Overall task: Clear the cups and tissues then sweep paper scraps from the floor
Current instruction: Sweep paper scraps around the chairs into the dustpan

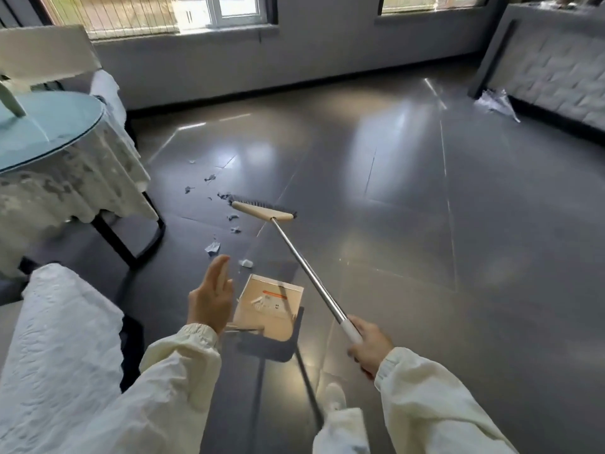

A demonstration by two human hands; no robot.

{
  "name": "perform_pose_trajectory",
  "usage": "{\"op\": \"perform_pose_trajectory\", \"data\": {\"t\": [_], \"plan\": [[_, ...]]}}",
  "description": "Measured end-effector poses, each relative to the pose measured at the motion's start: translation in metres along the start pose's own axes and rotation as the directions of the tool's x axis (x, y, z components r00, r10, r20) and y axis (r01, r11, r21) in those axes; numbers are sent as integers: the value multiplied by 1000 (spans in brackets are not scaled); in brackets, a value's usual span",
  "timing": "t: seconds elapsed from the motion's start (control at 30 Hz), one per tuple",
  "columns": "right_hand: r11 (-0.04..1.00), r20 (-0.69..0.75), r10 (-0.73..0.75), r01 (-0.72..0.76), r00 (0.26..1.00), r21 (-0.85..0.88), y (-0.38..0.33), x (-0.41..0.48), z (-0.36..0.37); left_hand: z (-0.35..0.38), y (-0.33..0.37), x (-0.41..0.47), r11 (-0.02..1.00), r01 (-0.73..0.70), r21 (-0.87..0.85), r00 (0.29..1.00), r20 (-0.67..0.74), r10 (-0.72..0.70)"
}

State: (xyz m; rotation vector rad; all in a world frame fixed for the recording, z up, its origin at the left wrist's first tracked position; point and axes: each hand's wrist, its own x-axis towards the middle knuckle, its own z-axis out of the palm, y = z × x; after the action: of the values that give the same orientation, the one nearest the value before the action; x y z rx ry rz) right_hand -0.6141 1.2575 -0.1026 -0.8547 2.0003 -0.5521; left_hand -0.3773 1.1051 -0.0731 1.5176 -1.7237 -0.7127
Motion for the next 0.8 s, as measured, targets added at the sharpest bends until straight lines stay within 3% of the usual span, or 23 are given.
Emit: {"op": "perform_pose_trajectory", "data": {"t": [0.13,0.23,0.47,0.8], "plan": [[1000,56,-22,22,998,-1,-82,136,-68,54,28,124,997,67,30,996,-56,-65],[995,80,-31,38,996,-97,-156,226,-105,72,44,203,986,166,24,983,-82,-163],[944,86,-45,70,995,-321,-278,436,-133,138,38,393,962,262,-83,950,-154,-272],[900,215,-97,178,972,-398,-464,707,-203,235,40,680,923,381,-60,897,-216,-384]]}}
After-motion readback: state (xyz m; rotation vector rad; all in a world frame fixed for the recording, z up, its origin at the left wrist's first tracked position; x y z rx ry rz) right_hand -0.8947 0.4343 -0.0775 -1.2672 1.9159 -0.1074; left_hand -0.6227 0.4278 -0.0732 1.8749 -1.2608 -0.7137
